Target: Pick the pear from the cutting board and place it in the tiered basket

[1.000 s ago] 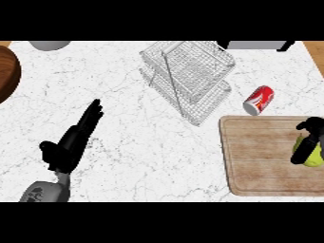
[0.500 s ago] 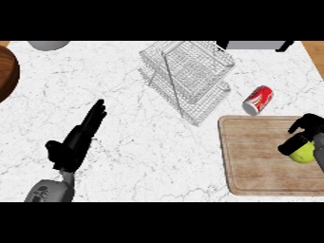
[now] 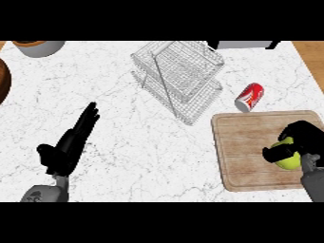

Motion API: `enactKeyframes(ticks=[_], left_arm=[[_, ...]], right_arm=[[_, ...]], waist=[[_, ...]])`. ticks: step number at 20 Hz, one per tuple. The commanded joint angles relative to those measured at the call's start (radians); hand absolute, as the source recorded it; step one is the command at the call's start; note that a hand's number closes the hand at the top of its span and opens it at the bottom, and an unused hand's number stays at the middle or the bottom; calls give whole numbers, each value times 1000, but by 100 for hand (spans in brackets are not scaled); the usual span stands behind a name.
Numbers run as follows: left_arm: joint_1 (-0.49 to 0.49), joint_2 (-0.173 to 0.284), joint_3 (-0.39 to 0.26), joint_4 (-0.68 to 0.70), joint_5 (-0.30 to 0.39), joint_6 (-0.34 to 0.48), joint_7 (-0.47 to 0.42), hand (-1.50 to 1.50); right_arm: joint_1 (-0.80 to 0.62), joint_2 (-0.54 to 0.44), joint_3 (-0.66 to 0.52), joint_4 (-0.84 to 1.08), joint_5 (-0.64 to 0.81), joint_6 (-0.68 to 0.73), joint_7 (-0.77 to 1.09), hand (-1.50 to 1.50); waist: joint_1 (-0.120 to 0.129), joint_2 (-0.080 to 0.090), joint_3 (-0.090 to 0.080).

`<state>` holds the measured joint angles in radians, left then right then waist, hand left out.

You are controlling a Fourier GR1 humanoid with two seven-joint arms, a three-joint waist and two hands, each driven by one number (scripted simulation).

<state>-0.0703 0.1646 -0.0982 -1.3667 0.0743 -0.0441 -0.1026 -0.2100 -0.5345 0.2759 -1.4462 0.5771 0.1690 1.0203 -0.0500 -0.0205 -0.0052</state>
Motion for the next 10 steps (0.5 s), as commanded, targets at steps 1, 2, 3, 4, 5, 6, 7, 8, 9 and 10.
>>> enactKeyframes(ticks=[1,2,3,4,5,6,7,8,9,10], left_arm=[[39,34,31,-6,16,-15,-8,0],[5,23,26,-13,13,-7,3,0],[-4,3,17,-12,7,15,31,0],[40,10,19,-25,17,-1,8,0],[27,4,15,-13,7,5,-2,0],[20,13,18,4,2,0,-6,0],[14,11,17,-27,7,6,20,0],[14,11,4,-28,-3,1,17,0],[14,14,12,-7,2,-7,11,0],[8,-8,-14,-23,-11,5,24,0]], right_arm=[[122,14,28,-237,144,-170,148,150],[143,37,47,-273,203,-219,166,150],[165,77,60,-322,233,-267,172,150],[163,74,-1,-379,208,-291,154,150],[191,110,18,-431,240,-335,140,150],[186,120,14,-502,249,-323,155,150],[165,162,4,-549,240,-355,131,150],[126,164,-14,-591,282,-361,151,150],[161,170,9,-659,324,-352,163,150],[160,171,1,-696,366,-353,166,150]], waist=[[-18,-6,1],[-19,-3,2],[-27,-5,3],[-22,-8,3],[-30,-6,3],[-22,-2,3],[-19,-7,4],[-9,-4,3],[-6,1,3],[2,4,3]])
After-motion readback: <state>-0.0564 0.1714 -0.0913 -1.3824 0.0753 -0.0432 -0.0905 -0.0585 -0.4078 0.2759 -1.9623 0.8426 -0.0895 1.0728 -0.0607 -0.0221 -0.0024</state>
